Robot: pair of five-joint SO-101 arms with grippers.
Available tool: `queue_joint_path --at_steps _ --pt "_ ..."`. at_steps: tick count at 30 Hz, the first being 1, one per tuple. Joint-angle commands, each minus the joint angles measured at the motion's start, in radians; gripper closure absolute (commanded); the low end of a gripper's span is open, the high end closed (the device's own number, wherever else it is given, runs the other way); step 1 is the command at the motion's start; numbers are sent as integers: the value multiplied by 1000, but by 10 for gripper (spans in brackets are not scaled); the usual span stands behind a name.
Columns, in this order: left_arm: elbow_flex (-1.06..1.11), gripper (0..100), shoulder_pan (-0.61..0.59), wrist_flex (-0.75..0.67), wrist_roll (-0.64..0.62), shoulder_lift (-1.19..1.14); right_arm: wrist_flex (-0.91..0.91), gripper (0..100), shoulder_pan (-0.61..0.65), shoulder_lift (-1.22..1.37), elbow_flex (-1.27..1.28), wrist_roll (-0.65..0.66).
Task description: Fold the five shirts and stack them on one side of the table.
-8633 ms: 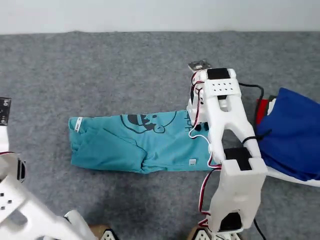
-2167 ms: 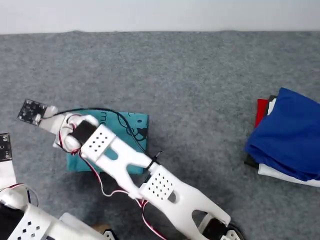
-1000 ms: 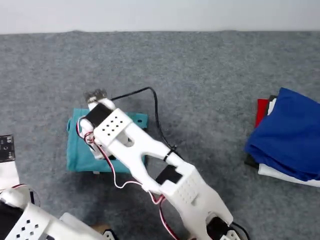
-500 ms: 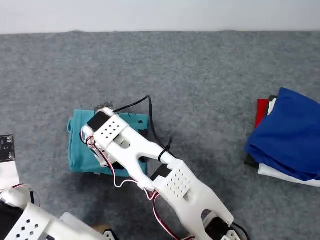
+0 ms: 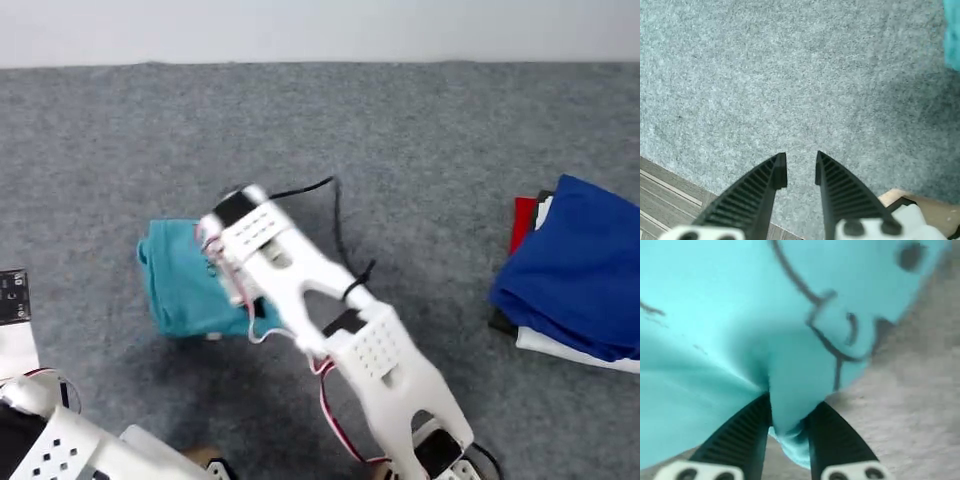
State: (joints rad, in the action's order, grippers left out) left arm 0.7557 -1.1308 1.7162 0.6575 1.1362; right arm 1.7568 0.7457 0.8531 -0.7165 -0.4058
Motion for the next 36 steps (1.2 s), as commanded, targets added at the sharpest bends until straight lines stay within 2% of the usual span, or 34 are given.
queue_joint_path --at_steps 1,5,11,15,19,23,25,28,30,32,36 --pt "-15 897 6 -20 8 9 41 990 -81 -193 68 86" --pt "-15 897 6 -20 8 9 41 990 -182 -354 244 292" --pt "-15 897 8 -20 8 9 28 990 -478 -427 350 690" --pt "-15 897 8 -20 8 9 -91 990 -656 -427 350 976" --pt "-15 897 8 -17 8 9 -216 990 -723 -429 350 1183" --pt "-15 897 8 -15 8 9 -202 969 -702 -452 350 1194" --pt "-15 897 8 -15 8 9 -145 889 -684 -478 350 1172" --pt "-15 897 8 -15 8 9 -90 731 -664 -526 350 1019" --pt "-15 897 8 -15 8 9 -59 672 -648 -564 350 933" --pt "-15 897 8 -15 8 9 -27 674 -619 -595 350 885" --pt "-15 897 8 -15 8 9 22 731 -558 -636 350 875"
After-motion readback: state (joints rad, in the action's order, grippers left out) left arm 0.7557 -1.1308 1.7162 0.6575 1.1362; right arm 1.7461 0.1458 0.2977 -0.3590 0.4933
